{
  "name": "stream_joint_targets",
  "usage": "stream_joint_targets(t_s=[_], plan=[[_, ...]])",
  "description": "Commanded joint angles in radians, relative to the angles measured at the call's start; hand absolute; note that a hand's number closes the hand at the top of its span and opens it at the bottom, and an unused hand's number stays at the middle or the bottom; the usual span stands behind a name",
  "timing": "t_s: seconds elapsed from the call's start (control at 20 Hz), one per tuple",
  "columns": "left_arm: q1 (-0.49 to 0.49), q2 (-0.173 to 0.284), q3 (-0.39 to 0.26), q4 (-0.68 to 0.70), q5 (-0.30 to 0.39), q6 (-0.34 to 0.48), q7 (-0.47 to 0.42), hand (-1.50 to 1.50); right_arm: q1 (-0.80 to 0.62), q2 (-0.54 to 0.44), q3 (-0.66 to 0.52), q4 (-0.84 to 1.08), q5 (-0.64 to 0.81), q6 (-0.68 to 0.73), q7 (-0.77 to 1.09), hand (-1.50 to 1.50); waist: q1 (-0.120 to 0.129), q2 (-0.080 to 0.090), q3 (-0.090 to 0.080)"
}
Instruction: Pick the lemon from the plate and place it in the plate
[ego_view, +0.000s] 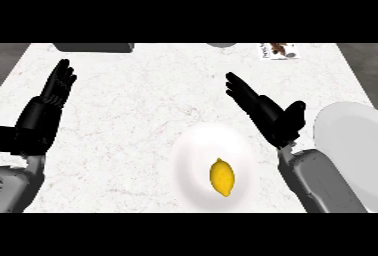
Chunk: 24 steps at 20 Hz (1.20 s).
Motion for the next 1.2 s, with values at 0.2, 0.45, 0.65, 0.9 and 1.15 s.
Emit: stream_joint_targets(t_s=[0.2, 0.45, 0.65, 0.9, 1.15], plan=[[0.035, -0.044, 0.026, 0.103, 0.05, -0.001, 0.124, 0.0, -0.044, -0.071, -0.043, 0.054, -0.105, 0.309, -0.144, 1.5, 0.008, 0.03, 0.028], [0.105, -0.078, 0.002, 0.13, 0.076, -0.012, 0.137, 0.0, 0.052, -0.098, -0.117, 0.072, 0.16, 0.006, -0.375, -1.5, -0.016, 0.035, 0.03], [0.056, -0.099, 0.01, 0.157, 0.068, -0.027, 0.164, 0.0, 0.197, -0.125, -0.03, 0.192, 0.237, 0.172, -0.686, -1.5, -0.002, 0.026, 0.028], [0.131, -0.094, 0.045, 0.177, 0.082, -0.082, 0.088, 0.0, 0.178, -0.216, 0.049, 0.148, 0.416, 0.168, -0.697, -1.5, 0.0, 0.021, 0.026], [0.078, -0.139, 0.042, 0.202, 0.025, -0.054, 0.127, 0.0, 0.12, -0.246, 0.032, 0.152, 0.494, 0.204, -0.636, -1.5, -0.001, 0.022, 0.026]])
